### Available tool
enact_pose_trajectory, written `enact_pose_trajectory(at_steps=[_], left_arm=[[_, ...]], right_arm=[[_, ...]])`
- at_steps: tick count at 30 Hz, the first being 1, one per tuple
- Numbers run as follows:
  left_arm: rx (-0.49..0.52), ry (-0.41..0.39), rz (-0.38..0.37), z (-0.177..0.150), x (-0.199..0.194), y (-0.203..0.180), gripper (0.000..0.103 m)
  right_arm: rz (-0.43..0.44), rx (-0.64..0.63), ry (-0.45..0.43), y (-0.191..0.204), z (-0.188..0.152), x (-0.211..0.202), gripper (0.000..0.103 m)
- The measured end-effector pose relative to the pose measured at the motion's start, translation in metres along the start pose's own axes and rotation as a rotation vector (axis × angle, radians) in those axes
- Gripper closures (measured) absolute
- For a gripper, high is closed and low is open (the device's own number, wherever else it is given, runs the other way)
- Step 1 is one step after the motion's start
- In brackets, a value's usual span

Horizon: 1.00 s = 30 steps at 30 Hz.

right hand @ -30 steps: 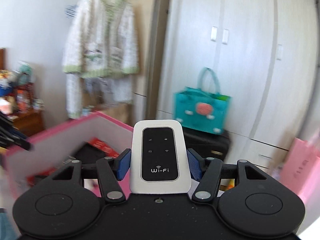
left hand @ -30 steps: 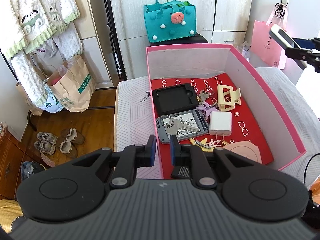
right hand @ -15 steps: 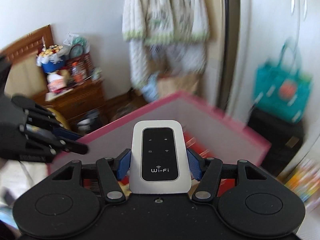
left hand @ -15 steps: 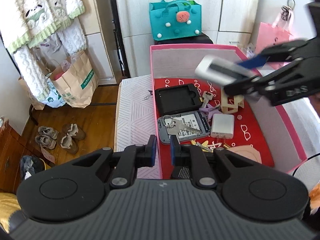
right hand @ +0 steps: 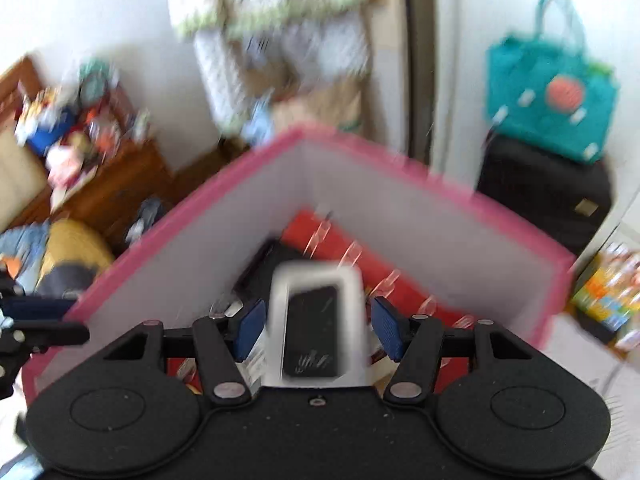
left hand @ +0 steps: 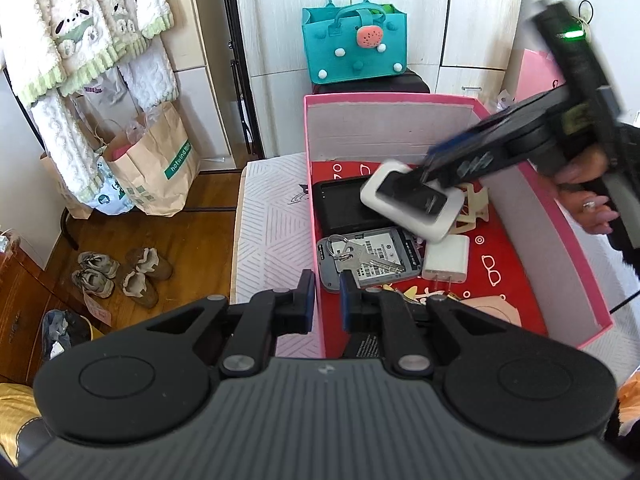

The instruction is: Organize rigid objects

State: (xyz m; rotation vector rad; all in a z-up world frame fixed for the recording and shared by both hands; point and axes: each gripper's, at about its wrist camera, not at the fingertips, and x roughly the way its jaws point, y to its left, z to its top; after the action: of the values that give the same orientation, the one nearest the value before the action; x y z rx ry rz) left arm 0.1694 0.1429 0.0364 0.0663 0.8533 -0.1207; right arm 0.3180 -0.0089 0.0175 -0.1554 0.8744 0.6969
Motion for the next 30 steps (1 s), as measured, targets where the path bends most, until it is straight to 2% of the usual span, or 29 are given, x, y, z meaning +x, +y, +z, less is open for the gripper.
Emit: enact_pose_trajectory(at_steps=[1, 3, 7, 17, 20, 23, 25, 27, 28, 29, 30], left_arm=[[-0.002, -0.001, -0.002, 0.000, 0.000, 0.000, 0.091], [-0.006, -0.002, -0.006, 0.000, 0.000, 0.001, 0.091], [-0.010, -0.005, -0.011, 0.000, 0.001, 0.003, 0.091], [-0.025, -0.006, -0.013, 0.000, 0.000, 0.006, 0.091], [0.008, 0.002, -0.011, 0.001, -0.003, 0.006, 0.091], [0.045, 0.019, 0.023, 0.004, -0.009, 0.007, 0.091], [0.052, 0.035, 0.009, 0.005, -0.016, 0.008, 0.091], [0.065, 0.013, 0.013, 0.006, -0.027, 0.004, 0.091], [0.074, -0.007, 0.016, 0.005, -0.033, 0.002, 0.091], [0.075, -0.024, 0.011, 0.005, -0.039, -0.001, 0.089], [0.069, -0.035, -0.003, 0.005, -0.046, -0.003, 0.088]], right_arm=[[-0.018, 0.014, -0.056, -0.002, -0.002, -0.013, 0.035], [0.003, 0.051, -0.121, -0.007, -0.008, -0.038, 0.031], [0.034, 0.101, -0.178, -0.014, -0.028, -0.075, 0.031], [0.029, 0.150, -0.191, -0.013, -0.062, -0.108, 0.030], [0.028, 0.142, -0.200, -0.007, -0.068, -0.115, 0.030], [0.030, 0.125, -0.230, 0.000, -0.074, -0.125, 0.030], [0.036, 0.127, -0.251, 0.003, -0.077, -0.130, 0.030], [0.046, 0.133, -0.266, 0.008, -0.080, -0.133, 0.029], [0.049, 0.136, -0.270, 0.010, -0.080, -0.134, 0.027], [0.046, 0.141, -0.271, 0.012, -0.080, -0.134, 0.018], [0.034, 0.154, -0.271, 0.013, -0.081, -0.134, 0.014]])
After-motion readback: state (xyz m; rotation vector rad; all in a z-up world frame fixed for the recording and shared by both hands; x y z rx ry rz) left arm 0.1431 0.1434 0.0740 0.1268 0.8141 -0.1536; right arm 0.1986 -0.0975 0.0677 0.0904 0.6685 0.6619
